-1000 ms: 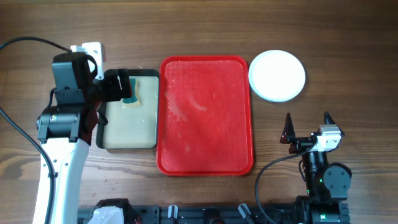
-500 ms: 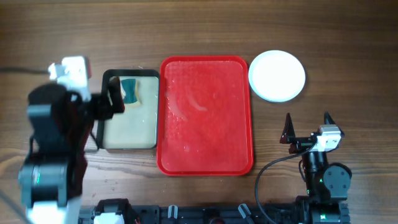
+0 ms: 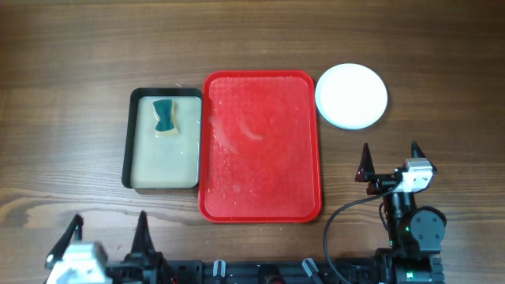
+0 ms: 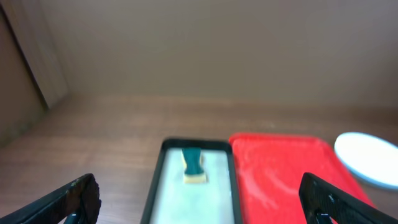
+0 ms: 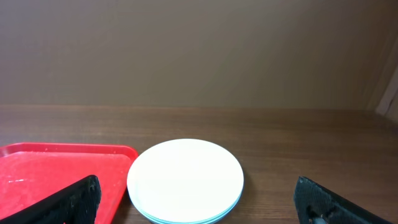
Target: Clean dirty plates on tray and stack at the side
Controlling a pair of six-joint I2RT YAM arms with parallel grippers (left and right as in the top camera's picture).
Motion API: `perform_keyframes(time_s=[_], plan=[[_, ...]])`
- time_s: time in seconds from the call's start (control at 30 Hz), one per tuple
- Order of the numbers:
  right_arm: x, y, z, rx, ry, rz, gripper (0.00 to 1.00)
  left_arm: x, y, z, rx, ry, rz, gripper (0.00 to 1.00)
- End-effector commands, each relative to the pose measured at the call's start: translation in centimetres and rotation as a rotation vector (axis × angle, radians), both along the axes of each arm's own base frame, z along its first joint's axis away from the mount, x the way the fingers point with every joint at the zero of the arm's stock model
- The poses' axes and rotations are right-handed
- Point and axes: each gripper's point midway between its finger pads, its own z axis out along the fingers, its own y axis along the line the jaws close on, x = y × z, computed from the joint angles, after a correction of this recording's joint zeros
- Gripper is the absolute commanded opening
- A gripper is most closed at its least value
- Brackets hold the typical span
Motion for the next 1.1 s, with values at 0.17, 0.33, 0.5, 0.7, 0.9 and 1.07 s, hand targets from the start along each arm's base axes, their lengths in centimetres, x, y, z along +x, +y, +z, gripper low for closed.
perform_keyframes(time_s=[0.17,0.33,0.5,0.7,0.9,1.07], plan=[[0.0,-0.1,0.2,-0.011,-0.011,-0.003,1.0,9.6,-2.0,0.9,0.007,-0.355,-0.133,1.0],[0.0,-0.1,0.2,-0.011,-0.011,-0.003,1.0,11.1,-3.0,0.2,0.013,-0.609,-0.198,1.0],[0.0,-0.1,0.2,-0.011,-0.011,-0.003,1.0,12.8,-2.7,-4.2,-0.002,-0.508,-0.182,1.0],[0.0,-0.1,0.2,-0.012,-0.011,-0.003,1.0,14.7,-2.5,-12.1,-0.036,-0.21,-0.169,1.0],[0.0,-0.1,0.2,-0.011,-0.011,-0.003,1.0,14.8,-0.7,-15.5,-0.041,-0.073,-0.062,1.0],[0.0,-0.1,0.2,-0.011,-0.011,-0.003,1.0,14.8,-0.7,-15.5,-0.042,-0.073,-0.063,1.0]])
